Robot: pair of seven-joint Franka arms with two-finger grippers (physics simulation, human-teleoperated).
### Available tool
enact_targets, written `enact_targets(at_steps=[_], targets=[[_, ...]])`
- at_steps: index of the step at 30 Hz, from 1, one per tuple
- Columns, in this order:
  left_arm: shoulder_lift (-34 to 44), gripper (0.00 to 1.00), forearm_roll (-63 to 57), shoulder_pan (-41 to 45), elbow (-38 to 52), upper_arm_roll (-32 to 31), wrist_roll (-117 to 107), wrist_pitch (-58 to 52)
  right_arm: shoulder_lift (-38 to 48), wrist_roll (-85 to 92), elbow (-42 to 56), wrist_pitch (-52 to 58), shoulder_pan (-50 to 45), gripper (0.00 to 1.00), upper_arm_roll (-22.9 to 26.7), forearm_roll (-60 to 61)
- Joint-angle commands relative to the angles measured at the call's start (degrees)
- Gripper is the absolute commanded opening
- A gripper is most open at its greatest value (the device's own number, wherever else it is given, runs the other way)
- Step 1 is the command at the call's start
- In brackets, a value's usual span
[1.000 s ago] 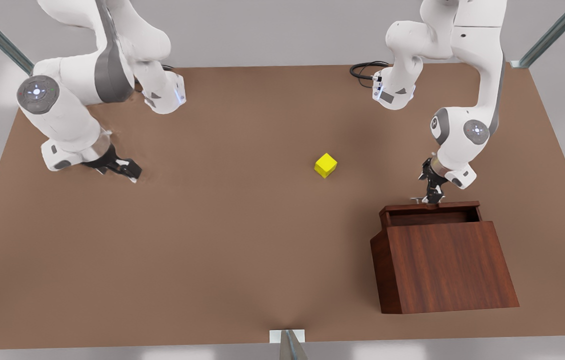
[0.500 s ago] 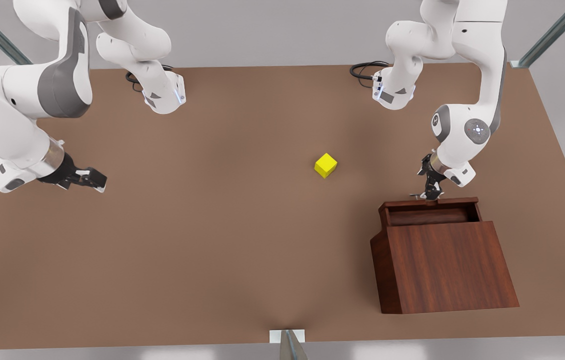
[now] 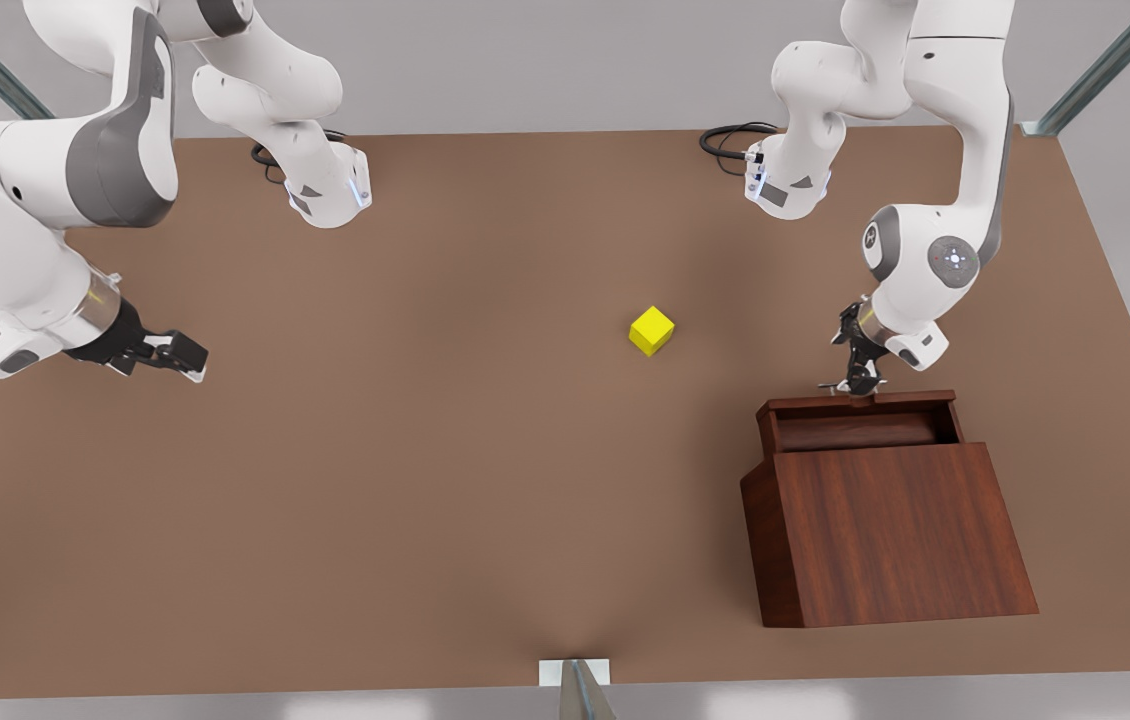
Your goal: Open the drawer with left arm, place the square in the middle with right arm, and place the square in the drawer with left arm
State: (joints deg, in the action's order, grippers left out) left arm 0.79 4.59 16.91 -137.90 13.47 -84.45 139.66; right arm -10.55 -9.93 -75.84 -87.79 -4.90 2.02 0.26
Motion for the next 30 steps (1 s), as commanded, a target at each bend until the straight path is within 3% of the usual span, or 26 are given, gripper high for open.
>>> enact_targets(at_steps=[1,24,26,27,30], targets=[[-0.1,1.0,0.0,0.6,0.0,0.0,-0.2,0.0,0.0,0.0,0.1,0.1,0.1,1.0,0.0,0.1],[3.8,1.0,-0.1,2.1,1.1,0.1,-2.6,-7.5,-0.1,0.2,-0.3,0.1,0.1,1.0,0.1,0.0],[4.7,1.0,-0.5,2.2,16.3,-1.1,-2.9,-31.7,-0.1,0.2,-0.4,0.1,0.1,1.0,0.1,0.0],[4.6,1.0,-0.3,2.2,20.4,-2.4,-2.9,-35.0,-0.2,0.2,-0.4,0.1,0.1,1.0,0.1,0.0],[-4.5,1.0,-4.8,6.9,39.7,-20.8,7.8,-40.8,-0.3,0.2,-0.4,0.1,0.1,1.0,0.1,0.0]])
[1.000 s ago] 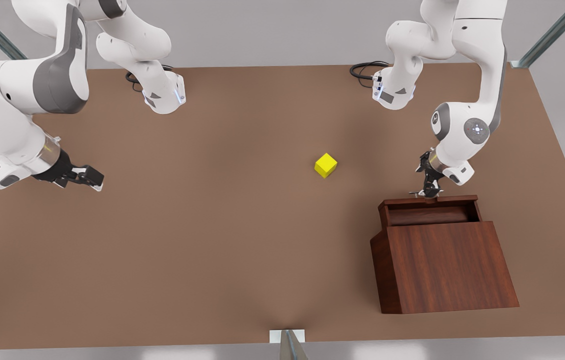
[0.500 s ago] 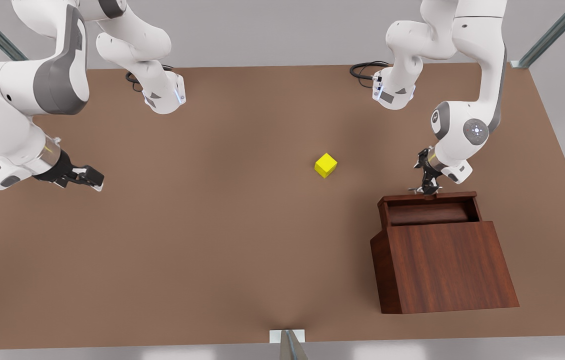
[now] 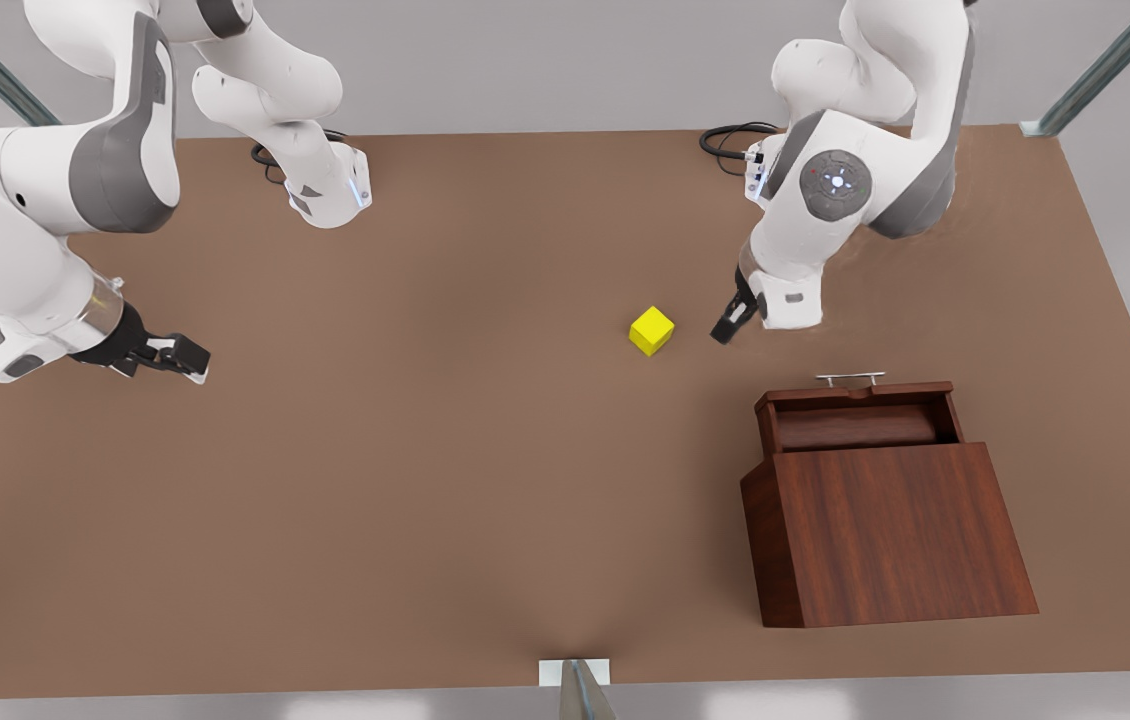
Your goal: Open the drawer with left arm, place the square in the middle with right arm, and place the square in the drawer with left arm
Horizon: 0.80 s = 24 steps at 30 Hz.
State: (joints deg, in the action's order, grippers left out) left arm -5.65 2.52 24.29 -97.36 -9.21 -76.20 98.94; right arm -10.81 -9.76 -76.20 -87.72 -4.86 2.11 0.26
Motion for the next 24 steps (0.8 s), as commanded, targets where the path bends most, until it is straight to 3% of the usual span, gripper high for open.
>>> enact_targets(at_steps=[1,3,4,6,8,10,12,17,24], targets=[[-1.4,1.0,-2.8,-0.5,0.4,-1.2,0.0,0.1,0.0,0.0,0.0,0.0,0.1,1.0,0.0,0.0],[-5.3,1.0,-3.0,-0.4,1.0,-6.0,10.4,0.6,0.2,0.4,0.0,0.2,0.3,1.0,0.0,0.0],[-5.5,1.0,-3.0,-0.4,0.3,-6.7,33.1,1.3,0.2,0.4,0.0,0.2,0.4,1.0,0.0,0.0],[-5.0,1.0,-3.3,-0.8,-7.1,-6.6,54.4,14.2,0.1,0.5,-0.1,0.3,0.4,1.0,0.0,0.0],[-4.9,1.0,-4.1,-0.3,-13.7,-6.7,57.5,17.7,0.1,0.5,-0.3,0.2,0.3,1.0,0.0,0.0],[-4.5,1.0,-4.2,1.1,-14.0,-6.7,56.0,18.3,0.0,0.5,-0.4,0.1,0.3,1.0,0.0,0.0],[-4.9,1.0,-0.1,1.4,-14.8,-6.8,71.5,20.9,0.0,0.6,-0.4,0.1,0.3,1.0,0.0,0.0],[-7.4,1.0,-0.8,2.3,-25.0,-6.5,71.9,31.5,-0.1,0.5,-0.4,0.0,0.1,1.0,0.0,0.0],[-9.6,1.0,-3.6,3.1,-28.3,-6.2,72.2,36.8,0.0,0.7,-0.4,0.3,0.4,1.0,0.0,0.0]])
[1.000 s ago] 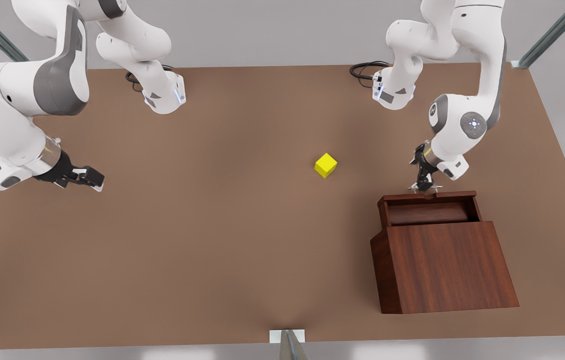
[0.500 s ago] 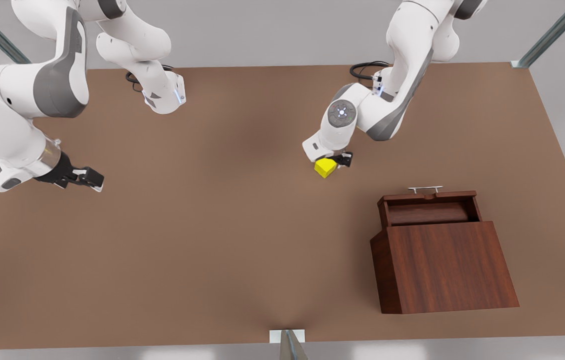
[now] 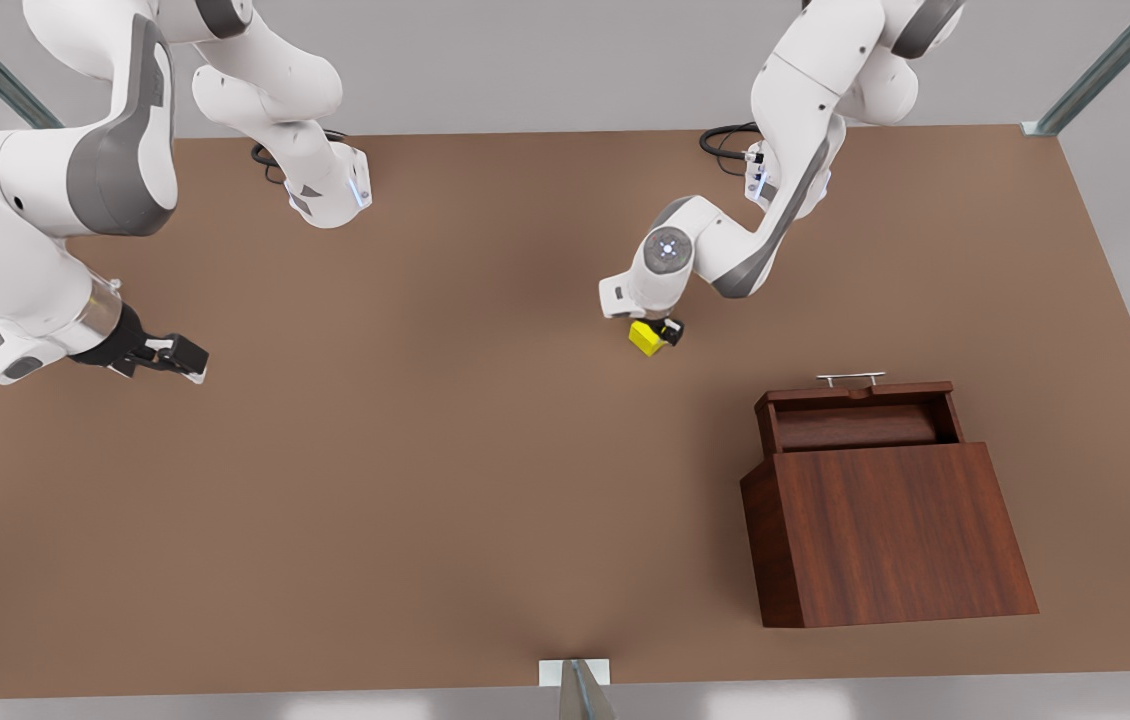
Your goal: Open the drawer with left arm, place the square in the middle with right arm, and place the square in the drawer with left arm
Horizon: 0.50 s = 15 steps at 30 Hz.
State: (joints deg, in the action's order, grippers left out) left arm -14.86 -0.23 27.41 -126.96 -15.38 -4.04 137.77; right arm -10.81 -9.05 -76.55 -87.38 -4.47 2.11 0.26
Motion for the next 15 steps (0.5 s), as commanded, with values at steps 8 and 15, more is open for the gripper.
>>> enact_targets(at_steps=[8,15], targets=[[-0.6,1.0,-0.8,-0.3,-3.1,0.1,0.0,3.3,-0.1,0.0,0.0,-0.1,-0.1,1.0,0.0,0.0],[-3.2,1.0,-3.3,-0.3,-3.1,0.1,0.0,4.6,-0.1,0.0,0.0,-0.1,0.0,1.0,0.0,0.0]])
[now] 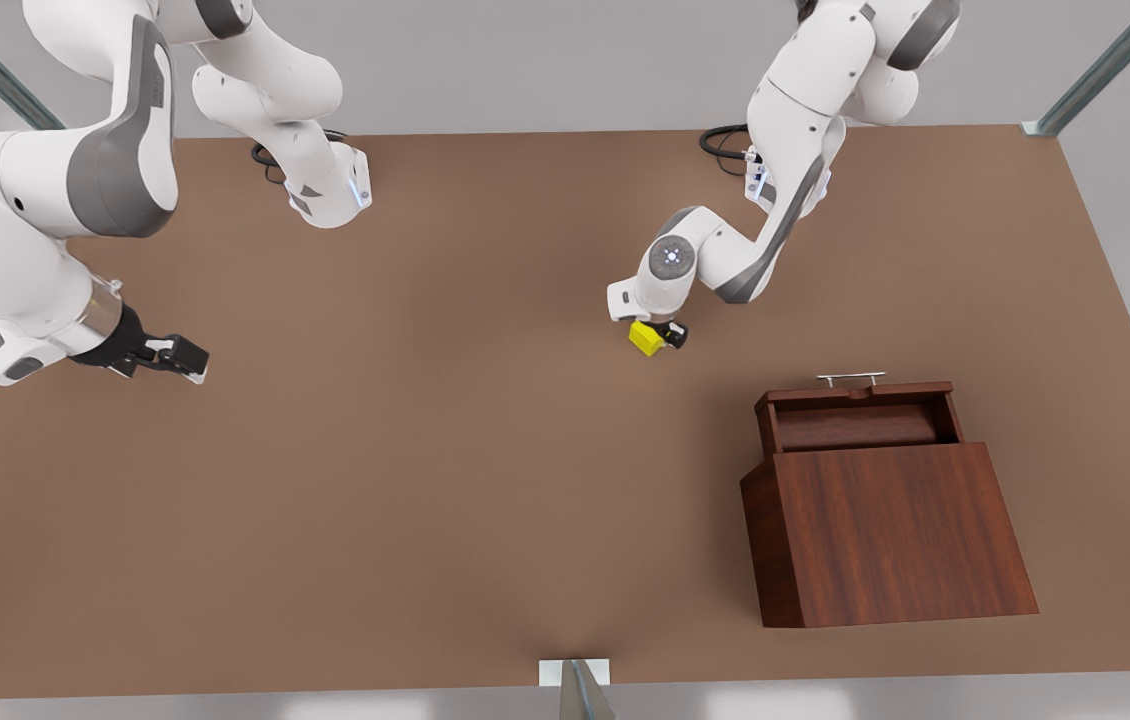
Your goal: Open the drawer with left arm, place the square in the middle with right arm, and place the square in the drawer with left arm
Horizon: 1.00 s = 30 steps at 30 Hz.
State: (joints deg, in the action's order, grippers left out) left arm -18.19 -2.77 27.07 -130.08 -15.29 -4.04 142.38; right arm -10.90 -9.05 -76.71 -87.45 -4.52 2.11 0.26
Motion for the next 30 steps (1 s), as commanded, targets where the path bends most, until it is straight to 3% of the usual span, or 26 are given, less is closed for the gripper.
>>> enact_targets(at_steps=[1,14,15,17,19,30], targets=[[-0.2,1.0,-0.8,0.0,0.0,0.0,0.0,0.0,0.0,0.0,0.0,0.0,-0.1,1.0,0.0,0.0],[-3.9,1.0,-1.8,0.3,0.0,0.2,0.0,2.5,0.0,0.2,-0.3,0.2,0.1,1.0,0.0,0.0],[-4.2,0.98,-1.8,0.4,0.0,0.2,0.0,2.5,0.0,0.2,-0.3,0.2,0.1,1.0,0.0,0.0],[-4.4,0.8,-1.9,0.5,0.0,0.3,0.0,2.4,0.0,0.2,-0.3,0.2,0.0,1.0,0.0,0.0],[-4.6,0.73,-2.0,0.6,0.0,1.1,0.0,2.4,0.0,0.2,-0.3,0.2,0.0,1.0,0.0,0.0],[-3.4,0.72,-1.7,0.7,0.4,1.7,-0.5,1.2,0.2,0.2,-0.4,0.4,0.2,1.0,0.0,0.0]])
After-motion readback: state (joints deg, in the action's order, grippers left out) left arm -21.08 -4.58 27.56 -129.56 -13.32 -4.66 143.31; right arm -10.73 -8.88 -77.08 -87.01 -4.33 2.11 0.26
